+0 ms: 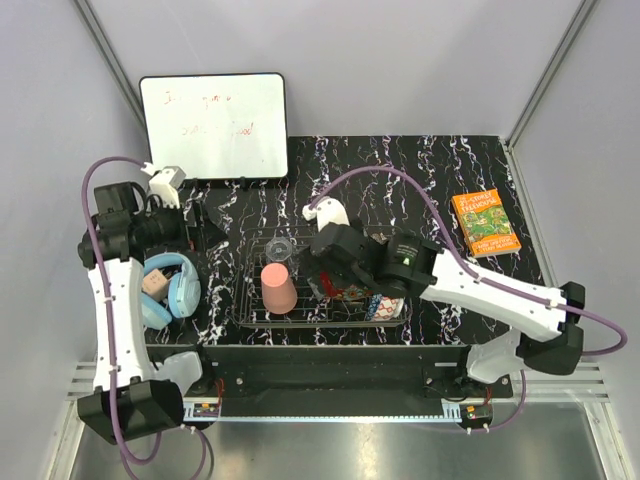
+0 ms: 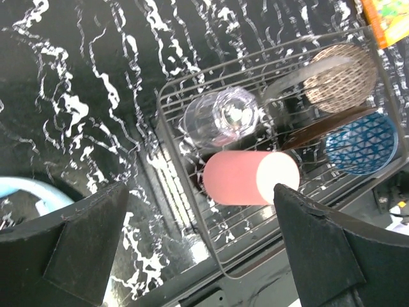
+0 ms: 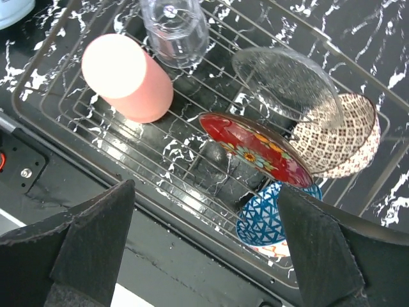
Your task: Load the mixed dishes into the dish rack
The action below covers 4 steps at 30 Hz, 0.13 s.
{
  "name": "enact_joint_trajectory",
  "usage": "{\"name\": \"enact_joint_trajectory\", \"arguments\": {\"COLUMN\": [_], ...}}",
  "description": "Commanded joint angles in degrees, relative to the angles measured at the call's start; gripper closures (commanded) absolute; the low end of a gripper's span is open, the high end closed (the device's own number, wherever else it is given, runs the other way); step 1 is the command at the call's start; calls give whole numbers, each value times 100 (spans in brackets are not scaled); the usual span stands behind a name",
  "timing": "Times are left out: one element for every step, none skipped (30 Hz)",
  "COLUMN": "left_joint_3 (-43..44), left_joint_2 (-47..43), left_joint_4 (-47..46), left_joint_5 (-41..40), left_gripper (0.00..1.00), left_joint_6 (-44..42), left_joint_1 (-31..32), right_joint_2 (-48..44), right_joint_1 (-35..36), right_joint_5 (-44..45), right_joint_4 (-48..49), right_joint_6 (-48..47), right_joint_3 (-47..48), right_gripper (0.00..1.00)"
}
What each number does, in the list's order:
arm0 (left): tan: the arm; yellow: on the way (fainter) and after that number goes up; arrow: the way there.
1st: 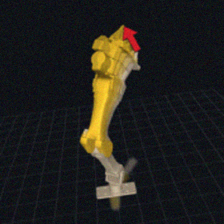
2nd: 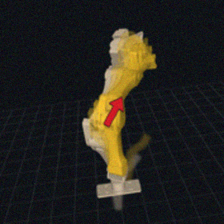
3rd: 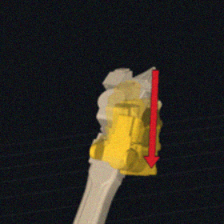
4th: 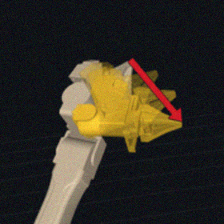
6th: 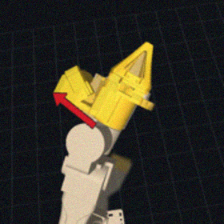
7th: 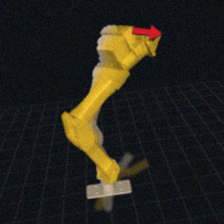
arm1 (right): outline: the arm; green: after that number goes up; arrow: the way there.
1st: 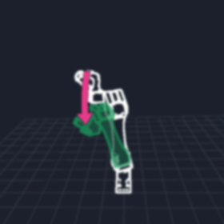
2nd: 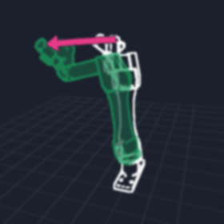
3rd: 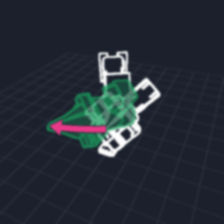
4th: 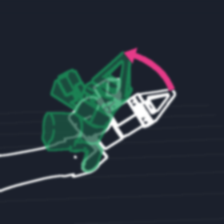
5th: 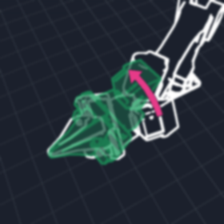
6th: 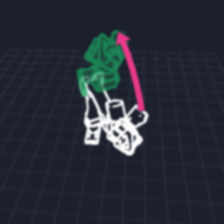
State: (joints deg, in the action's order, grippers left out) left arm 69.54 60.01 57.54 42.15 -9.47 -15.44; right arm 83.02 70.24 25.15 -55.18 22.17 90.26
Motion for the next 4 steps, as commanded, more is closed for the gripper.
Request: {"name": "enact_joint_trajectory", "arguments": {"left_joint_3": [-89,-107,-116,-133], "left_joint_2": [-288,-297,-297,-297], "left_joint_4": [-164,-147,-146,-155], "left_joint_5": [-277,-286,-313,-330], "left_gripper": [1,1,1,1], "left_joint_6": [-195,-221,-230,-230], "left_joint_1": [-3,-11,-3,-3], "right_joint_2": [-339,-409,-445,-488], "right_joint_1": [43,34,34,43], "right_joint_5": [324,333,368,394], "right_joint_4": [279,288,280,271], "right_joint_6": [340,323,305,296], "right_joint_3": [-210,-254,-263,-289], "right_gripper": [0,0,0,0]}}
